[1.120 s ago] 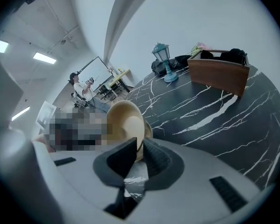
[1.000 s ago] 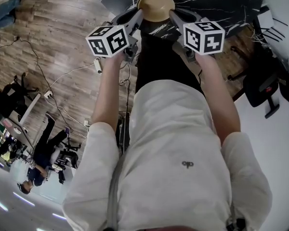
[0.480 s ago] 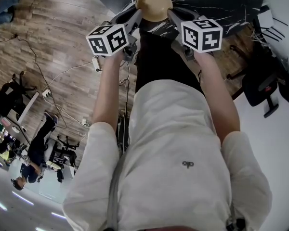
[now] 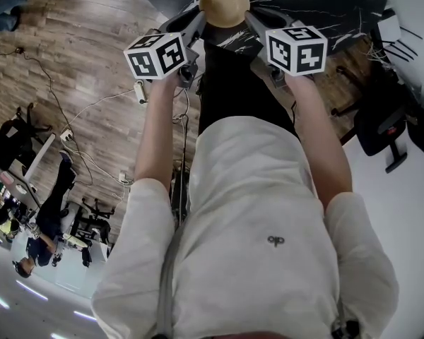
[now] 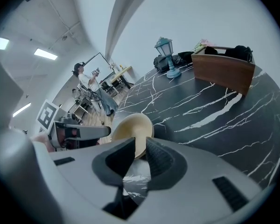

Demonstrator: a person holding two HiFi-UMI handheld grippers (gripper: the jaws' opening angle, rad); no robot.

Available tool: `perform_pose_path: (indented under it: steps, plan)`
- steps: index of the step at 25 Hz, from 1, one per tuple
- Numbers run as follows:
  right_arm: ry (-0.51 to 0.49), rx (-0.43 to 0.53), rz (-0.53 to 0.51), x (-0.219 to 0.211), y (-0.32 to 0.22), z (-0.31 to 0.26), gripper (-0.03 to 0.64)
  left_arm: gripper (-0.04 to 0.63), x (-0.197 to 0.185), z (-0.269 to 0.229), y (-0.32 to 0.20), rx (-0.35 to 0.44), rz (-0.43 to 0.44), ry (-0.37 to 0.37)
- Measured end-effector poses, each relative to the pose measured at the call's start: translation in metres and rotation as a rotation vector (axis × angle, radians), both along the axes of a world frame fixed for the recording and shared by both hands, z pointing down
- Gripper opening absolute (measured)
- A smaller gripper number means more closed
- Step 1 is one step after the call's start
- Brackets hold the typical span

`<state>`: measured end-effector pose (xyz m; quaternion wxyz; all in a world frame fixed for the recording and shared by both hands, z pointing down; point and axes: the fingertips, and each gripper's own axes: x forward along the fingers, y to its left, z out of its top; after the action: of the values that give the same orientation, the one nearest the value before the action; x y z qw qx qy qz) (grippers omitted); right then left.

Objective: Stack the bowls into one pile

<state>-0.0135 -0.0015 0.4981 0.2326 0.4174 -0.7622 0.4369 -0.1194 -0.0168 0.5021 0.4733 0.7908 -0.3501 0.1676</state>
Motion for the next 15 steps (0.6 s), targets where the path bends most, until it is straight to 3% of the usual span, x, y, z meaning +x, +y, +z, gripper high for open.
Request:
perform_pose_path:
  steps: [7, 15]
  plan:
    - [0.007, 0.017, -0.022, 0.003, 0.001, -0.006, 0.06, 0.054, -0.003, -0.002, 0.0, 0.032, -0.019, -0.012]
    - [0.023, 0.076, -0.038, 0.004, 0.002, -0.032, 0.058, 0.054, 0.001, -0.036, -0.001, 0.127, -0.032, 0.012]
